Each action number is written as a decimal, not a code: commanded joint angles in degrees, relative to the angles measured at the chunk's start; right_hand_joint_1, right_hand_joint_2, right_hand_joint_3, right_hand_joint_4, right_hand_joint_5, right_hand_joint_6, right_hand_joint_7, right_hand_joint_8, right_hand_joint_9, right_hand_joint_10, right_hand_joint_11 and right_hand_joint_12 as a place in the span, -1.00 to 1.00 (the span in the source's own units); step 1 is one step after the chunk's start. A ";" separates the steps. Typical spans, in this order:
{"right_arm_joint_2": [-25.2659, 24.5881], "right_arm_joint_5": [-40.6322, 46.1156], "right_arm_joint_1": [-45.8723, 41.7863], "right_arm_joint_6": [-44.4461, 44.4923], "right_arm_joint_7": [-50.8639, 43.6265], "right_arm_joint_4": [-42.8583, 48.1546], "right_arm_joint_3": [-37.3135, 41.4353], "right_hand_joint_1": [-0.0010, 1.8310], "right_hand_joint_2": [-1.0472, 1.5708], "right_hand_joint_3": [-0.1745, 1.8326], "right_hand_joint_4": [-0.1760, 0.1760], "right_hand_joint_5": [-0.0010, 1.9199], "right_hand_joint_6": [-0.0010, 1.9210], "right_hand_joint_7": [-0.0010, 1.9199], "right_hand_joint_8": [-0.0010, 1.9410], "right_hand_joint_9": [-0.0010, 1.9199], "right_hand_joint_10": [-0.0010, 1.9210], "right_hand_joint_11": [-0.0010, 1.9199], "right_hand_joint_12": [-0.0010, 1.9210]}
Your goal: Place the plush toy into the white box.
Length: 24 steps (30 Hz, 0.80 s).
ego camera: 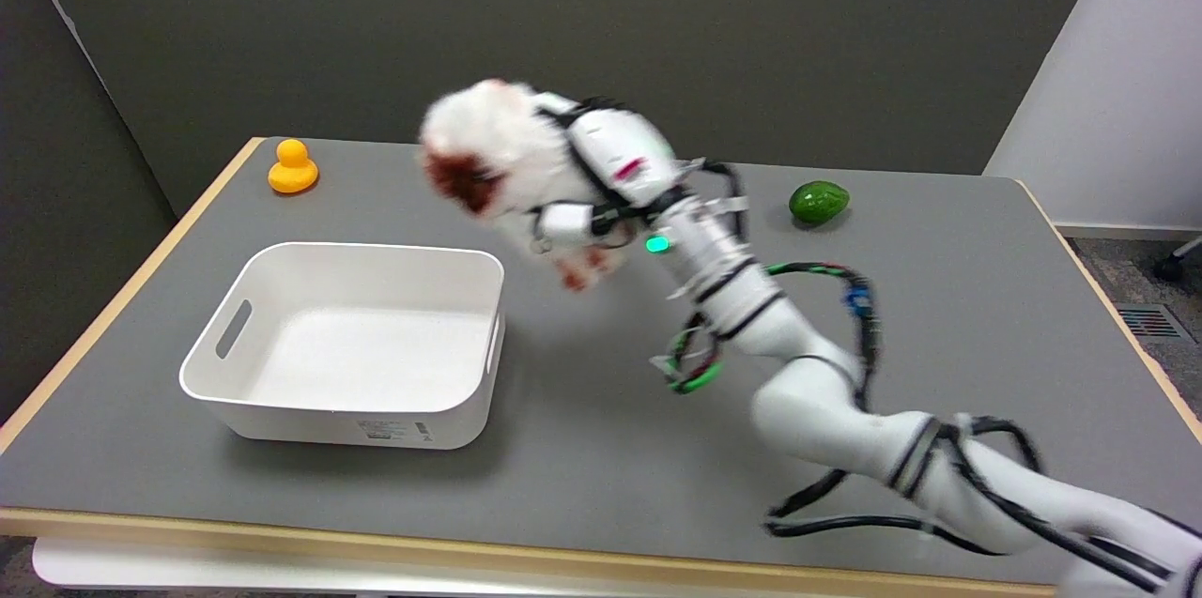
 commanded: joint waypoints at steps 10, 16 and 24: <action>-21.93 -0.09 17.74 -13.23 0.14 -12.12 -19.22 0.32 0.60 -0.42 -1.00 -0.36 0.46 -0.07 0.48 -0.09 0.57 -0.18 1.00; -22.85 0.07 18.19 -14.27 3.47 -16.64 -19.92 0.32 0.62 -0.44 -1.00 -0.37 0.47 -0.08 0.49 -0.10 0.57 -0.18 1.00; -21.87 0.07 17.09 -16.98 14.00 -20.69 -19.08 -0.53 0.30 0.02 0.03 -0.87 -0.69 -0.74 -0.70 -0.77 -0.21 -0.73 0.49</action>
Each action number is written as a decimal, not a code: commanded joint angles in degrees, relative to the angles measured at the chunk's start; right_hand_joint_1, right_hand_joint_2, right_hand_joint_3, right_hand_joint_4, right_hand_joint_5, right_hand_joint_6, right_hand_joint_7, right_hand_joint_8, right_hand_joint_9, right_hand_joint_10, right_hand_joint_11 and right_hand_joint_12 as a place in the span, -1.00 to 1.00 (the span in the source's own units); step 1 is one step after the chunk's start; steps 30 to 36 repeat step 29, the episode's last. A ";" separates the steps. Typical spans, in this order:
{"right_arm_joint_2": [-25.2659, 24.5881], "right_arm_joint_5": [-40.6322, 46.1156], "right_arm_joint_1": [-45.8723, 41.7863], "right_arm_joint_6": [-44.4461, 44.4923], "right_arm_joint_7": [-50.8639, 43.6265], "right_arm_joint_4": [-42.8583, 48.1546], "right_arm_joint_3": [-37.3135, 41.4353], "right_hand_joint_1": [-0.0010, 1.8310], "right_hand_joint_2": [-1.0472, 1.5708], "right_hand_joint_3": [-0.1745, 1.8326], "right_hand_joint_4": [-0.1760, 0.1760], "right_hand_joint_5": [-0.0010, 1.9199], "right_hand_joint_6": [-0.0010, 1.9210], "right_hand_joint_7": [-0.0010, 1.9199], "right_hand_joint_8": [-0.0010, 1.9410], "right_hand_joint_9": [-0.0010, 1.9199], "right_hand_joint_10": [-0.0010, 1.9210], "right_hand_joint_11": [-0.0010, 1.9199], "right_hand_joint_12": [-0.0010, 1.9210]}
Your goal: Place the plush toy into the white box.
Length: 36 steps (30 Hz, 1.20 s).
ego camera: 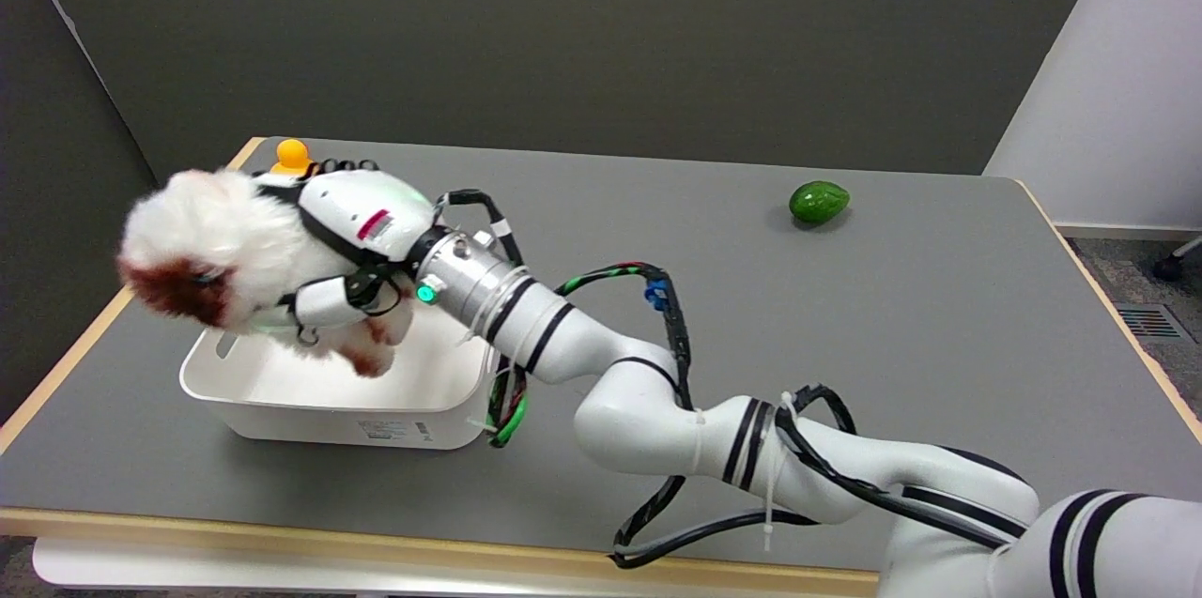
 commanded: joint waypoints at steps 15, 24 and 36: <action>18.26 10.39 -13.59 14.17 12.13 11.45 17.85 -0.71 0.25 -0.04 0.11 -1.00 -1.00 -1.00 -1.00 -1.00 -0.71 -1.00 0.22; 37.71 24.76 -24.15 42.14 25.87 15.51 23.79 -0.70 0.25 0.02 0.04 -1.00 -1.00 -1.00 -1.00 -1.00 -0.65 -1.00 0.21; 43.64 31.07 -31.04 47.86 42.59 9.77 31.02 -0.72 0.27 0.02 0.03 -1.00 -1.00 -1.00 -1.00 -1.00 -0.57 -1.00 0.23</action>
